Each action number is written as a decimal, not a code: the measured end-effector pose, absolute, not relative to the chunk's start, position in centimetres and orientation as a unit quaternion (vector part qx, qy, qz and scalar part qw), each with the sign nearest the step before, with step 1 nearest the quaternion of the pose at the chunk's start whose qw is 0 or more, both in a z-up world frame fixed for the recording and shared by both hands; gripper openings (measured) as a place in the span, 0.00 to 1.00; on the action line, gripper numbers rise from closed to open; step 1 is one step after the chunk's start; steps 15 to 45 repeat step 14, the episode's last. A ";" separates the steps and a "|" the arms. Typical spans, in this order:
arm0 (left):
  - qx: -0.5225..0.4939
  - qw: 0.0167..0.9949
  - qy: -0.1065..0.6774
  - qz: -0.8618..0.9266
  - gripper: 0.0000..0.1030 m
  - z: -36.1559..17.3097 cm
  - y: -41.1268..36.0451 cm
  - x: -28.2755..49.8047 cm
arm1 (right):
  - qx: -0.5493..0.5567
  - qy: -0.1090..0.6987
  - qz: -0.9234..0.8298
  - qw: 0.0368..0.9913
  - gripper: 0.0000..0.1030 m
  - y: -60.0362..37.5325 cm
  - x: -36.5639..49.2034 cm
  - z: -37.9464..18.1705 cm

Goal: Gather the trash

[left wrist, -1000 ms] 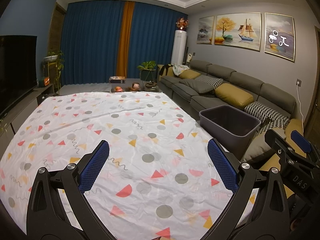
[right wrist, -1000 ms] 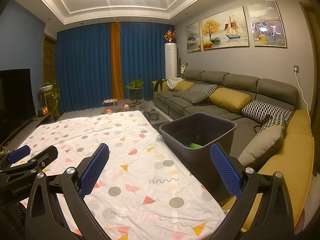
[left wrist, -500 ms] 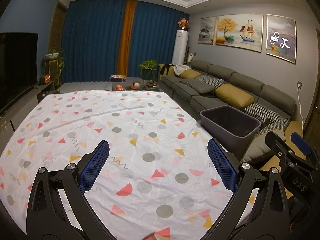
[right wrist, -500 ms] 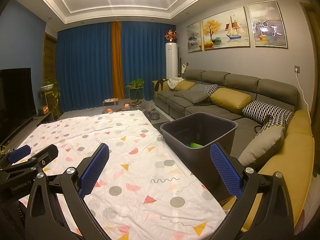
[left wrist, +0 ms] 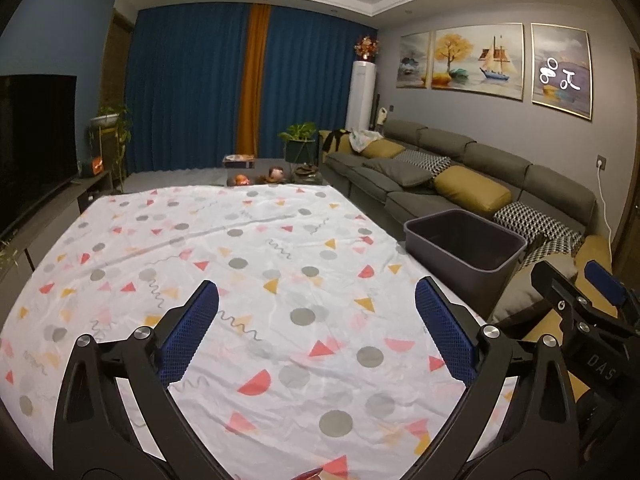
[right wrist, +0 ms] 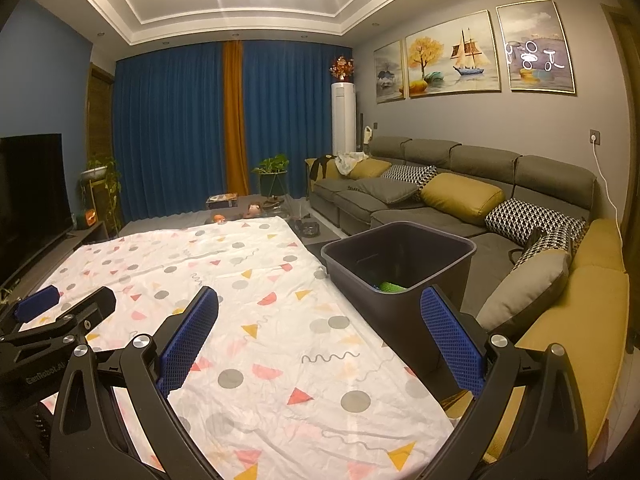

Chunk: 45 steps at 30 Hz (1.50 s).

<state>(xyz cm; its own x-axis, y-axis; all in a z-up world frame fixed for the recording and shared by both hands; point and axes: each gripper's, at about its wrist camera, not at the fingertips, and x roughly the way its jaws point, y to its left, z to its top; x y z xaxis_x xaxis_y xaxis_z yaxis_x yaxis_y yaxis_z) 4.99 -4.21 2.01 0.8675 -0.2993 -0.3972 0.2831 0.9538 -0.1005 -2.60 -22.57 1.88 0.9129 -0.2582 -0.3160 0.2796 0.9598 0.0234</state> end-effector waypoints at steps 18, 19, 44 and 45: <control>-0.001 0.969 0.211 -0.128 0.90 2.0 -4.5 4.9 | 0.038 0.159 -0.140 0.977 0.95 -22.8 -2.7 1.7; -0.001 0.969 0.211 -0.128 0.90 2.0 -4.5 4.9 | 0.038 0.159 -0.140 0.977 0.95 -22.8 -2.7 1.7; -0.001 0.969 0.211 -0.128 0.90 2.0 -4.5 4.9 | 0.038 0.159 -0.140 0.977 0.95 -22.8 -2.7 1.7; -0.001 0.969 0.211 -0.128 0.90 2.0 -4.5 4.9 | 0.038 0.159 -0.140 0.977 0.95 -22.8 -2.7 1.7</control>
